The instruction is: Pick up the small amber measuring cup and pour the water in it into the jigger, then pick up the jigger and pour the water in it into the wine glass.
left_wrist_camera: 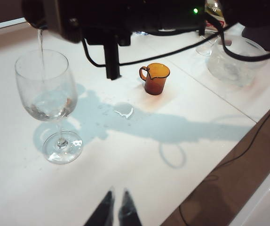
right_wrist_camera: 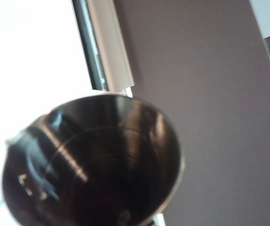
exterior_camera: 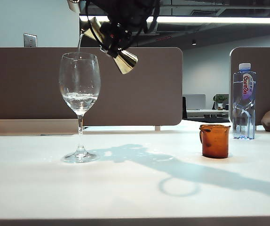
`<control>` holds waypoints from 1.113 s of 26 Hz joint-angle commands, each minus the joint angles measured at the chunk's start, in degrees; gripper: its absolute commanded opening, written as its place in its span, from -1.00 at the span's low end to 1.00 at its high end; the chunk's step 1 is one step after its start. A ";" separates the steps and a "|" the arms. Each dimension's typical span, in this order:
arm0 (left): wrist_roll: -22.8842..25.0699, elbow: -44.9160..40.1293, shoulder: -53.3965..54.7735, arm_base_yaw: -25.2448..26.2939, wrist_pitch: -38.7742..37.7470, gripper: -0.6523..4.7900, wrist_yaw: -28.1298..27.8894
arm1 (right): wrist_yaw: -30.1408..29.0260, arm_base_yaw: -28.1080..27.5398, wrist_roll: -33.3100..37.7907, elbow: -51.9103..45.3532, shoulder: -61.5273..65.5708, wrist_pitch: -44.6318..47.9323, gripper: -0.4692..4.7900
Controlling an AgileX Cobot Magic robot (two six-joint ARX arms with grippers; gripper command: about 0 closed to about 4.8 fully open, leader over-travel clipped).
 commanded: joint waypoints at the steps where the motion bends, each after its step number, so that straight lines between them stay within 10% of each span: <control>1: 0.22 0.20 0.00 -0.04 0.72 -0.66 0.17 | 1.29 0.11 -3.82 2.86 1.18 -0.66 -0.83; 29: 0.22 0.20 0.00 -0.04 0.72 -0.66 0.17 | 0.76 -0.15 -39.71 2.86 1.27 16.31 -0.83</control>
